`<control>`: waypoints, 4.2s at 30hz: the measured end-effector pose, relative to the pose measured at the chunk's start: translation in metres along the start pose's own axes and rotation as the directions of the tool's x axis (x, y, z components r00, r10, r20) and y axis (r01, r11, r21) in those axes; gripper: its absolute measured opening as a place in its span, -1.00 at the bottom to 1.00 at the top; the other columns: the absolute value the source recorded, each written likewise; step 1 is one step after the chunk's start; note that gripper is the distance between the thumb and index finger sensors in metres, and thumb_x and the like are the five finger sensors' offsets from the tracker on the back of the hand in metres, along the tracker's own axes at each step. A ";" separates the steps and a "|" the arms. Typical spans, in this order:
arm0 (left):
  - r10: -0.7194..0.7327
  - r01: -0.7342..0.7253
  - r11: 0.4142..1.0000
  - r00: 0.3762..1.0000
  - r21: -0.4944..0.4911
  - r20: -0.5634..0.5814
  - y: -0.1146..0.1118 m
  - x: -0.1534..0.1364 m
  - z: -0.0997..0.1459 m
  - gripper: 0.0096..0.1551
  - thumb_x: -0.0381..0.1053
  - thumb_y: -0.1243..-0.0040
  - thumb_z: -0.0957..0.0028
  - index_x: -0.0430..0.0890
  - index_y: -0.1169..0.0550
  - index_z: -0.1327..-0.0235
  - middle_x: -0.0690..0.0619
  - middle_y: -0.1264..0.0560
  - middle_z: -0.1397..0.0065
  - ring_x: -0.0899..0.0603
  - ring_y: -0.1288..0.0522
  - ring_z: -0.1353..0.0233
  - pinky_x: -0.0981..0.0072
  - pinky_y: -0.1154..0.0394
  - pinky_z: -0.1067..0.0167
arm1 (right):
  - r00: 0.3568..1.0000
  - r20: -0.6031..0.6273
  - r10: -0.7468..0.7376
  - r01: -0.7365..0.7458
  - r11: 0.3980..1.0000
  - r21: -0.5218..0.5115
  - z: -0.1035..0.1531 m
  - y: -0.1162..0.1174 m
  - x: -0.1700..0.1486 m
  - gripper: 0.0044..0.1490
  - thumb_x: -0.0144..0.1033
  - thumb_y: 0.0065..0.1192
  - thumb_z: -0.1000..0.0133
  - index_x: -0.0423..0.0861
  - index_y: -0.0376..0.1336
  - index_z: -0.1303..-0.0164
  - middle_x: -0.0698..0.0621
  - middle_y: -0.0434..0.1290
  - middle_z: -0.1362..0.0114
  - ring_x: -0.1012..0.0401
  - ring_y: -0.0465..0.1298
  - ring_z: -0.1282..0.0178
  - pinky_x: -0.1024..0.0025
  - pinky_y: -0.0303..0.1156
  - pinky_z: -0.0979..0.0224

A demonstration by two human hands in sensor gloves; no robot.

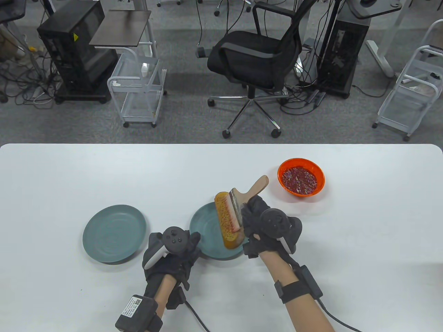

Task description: Dip brush into ketchup and spread onto bread slice

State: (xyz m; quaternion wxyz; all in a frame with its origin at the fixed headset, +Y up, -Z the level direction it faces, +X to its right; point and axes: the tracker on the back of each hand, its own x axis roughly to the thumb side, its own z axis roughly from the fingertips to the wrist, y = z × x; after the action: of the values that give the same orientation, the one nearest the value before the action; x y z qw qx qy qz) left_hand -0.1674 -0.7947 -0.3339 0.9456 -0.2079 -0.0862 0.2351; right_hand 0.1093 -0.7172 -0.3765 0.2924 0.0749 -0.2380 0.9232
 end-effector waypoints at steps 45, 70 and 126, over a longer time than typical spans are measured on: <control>-0.014 0.014 1.000 1.000 0.000 -0.004 0.000 0.001 0.000 -0.39 0.08 0.03 -0.39 0.01 -0.19 -0.68 -0.20 -0.06 -0.72 -0.39 0.09 -0.67 -0.29 0.04 -0.42 | 0.997 -0.069 -0.027 0.028 1.000 0.014 -0.002 0.007 0.003 -0.42 -0.24 0.45 -0.12 -0.35 0.37 -0.17 -0.31 0.58 -0.02 0.06 0.82 0.32 0.53 0.78 0.45; -0.010 0.010 1.000 1.000 0.000 -0.005 0.000 0.001 0.000 -0.39 0.08 0.04 -0.39 0.01 -0.19 -0.68 -0.20 -0.05 -0.72 -0.39 0.09 -0.67 -0.30 0.05 -0.42 | 0.959 -0.176 -0.221 0.242 0.965 0.101 0.012 0.003 -0.006 -0.43 -0.29 0.45 -0.11 -0.37 0.36 -0.19 -0.34 0.57 -0.04 0.01 0.82 0.28 0.46 0.81 0.37; -0.037 0.037 0.999 0.999 0.002 -0.017 -0.001 0.004 -0.001 -0.39 0.07 0.03 -0.39 0.02 -0.18 -0.68 -0.21 -0.05 -0.71 -0.40 0.09 -0.67 -0.30 0.04 -0.42 | 0.980 -0.180 -0.084 0.077 0.996 -0.045 0.021 -0.011 -0.037 -0.42 -0.22 0.38 -0.13 -0.31 0.32 -0.22 -0.27 0.55 -0.07 0.08 0.81 0.24 0.50 0.76 0.37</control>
State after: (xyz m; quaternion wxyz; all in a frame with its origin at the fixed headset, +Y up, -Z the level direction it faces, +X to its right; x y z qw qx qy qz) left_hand -0.1633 -0.7942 -0.3336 0.9507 -0.2073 -0.0816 0.2157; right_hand 0.1458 -0.7378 -0.3640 0.3513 -0.0055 -0.2248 0.9089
